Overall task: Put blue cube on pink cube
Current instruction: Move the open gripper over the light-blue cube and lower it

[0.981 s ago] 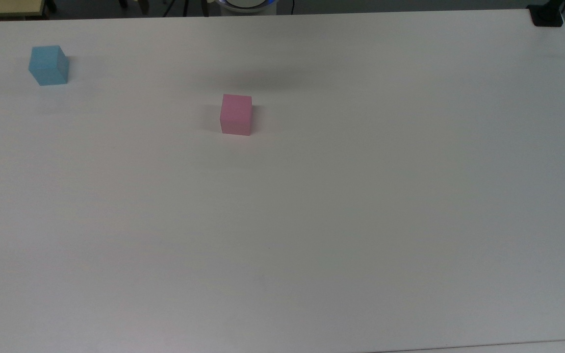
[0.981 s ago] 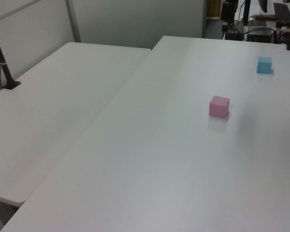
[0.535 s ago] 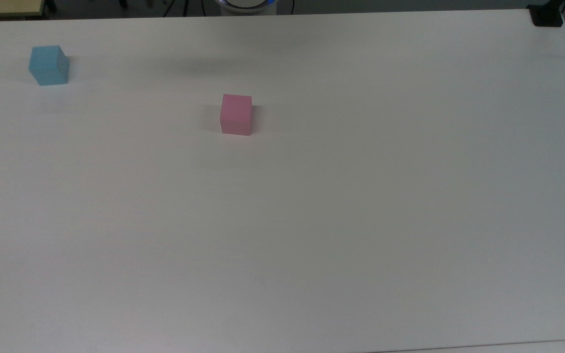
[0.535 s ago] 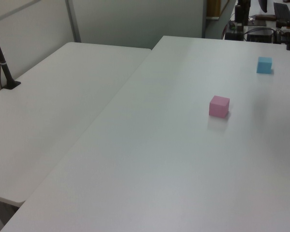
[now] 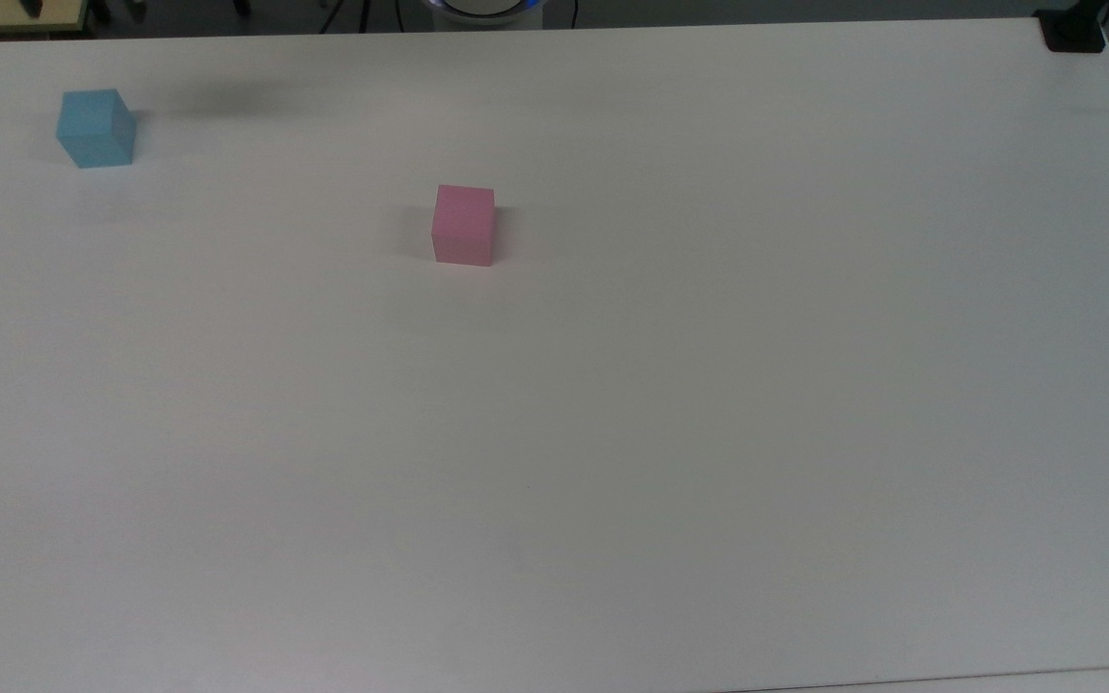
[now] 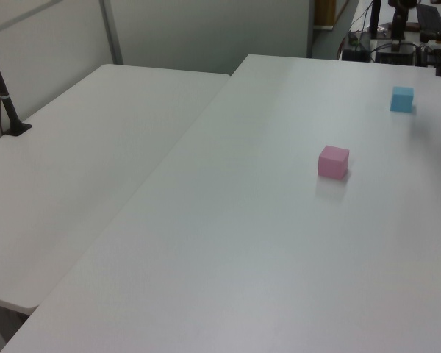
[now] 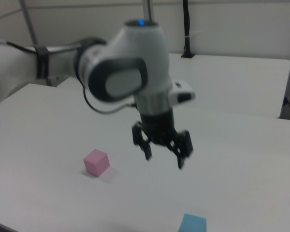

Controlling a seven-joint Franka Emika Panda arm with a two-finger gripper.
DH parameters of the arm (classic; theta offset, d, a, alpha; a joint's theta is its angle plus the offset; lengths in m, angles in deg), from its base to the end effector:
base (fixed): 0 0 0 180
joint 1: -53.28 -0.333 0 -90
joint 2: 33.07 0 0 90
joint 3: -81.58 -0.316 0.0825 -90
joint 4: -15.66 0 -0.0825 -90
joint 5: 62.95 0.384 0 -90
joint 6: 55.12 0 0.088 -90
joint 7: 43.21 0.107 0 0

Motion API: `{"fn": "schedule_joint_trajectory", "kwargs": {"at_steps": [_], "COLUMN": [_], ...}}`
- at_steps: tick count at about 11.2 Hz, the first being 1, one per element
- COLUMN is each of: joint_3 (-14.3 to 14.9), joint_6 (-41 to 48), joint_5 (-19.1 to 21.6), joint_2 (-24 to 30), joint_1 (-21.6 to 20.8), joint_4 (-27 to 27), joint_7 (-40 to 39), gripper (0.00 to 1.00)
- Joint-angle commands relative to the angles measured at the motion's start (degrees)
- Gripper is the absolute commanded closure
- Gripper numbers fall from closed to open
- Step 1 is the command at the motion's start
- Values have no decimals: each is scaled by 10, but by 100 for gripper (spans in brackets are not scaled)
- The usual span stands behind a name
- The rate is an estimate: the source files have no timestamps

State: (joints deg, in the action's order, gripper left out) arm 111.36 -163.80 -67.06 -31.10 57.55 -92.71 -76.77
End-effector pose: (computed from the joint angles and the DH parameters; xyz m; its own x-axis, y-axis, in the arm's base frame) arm 0.4563 -0.3183 0.5165 0.9999 0.0132 0.0005 0.0131 -0.9980 0.0623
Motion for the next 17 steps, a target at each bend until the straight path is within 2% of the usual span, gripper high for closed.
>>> {"fn": "schedule_joint_trajectory", "kwargs": {"at_steps": [1,2,5,8,10,12,17], "joint_3": [45,59,77,77,77,77,77], "joint_6": [-128,-142,-151,-223,-268,-281,-307], "joint_5": [23,23,24,29,46,59,59], "joint_2": [3,-3,-15,-41,-71,-88,-122], "joint_1": [-10,-10,5,16,20,19,19], "joint_4": [-90,-93,-103,-137,-151,-151,-151], "joint_7": [-33,-34,-80,-86,-98,-98,-98], "gripper": [0,0,0,0,0,0,0]}}
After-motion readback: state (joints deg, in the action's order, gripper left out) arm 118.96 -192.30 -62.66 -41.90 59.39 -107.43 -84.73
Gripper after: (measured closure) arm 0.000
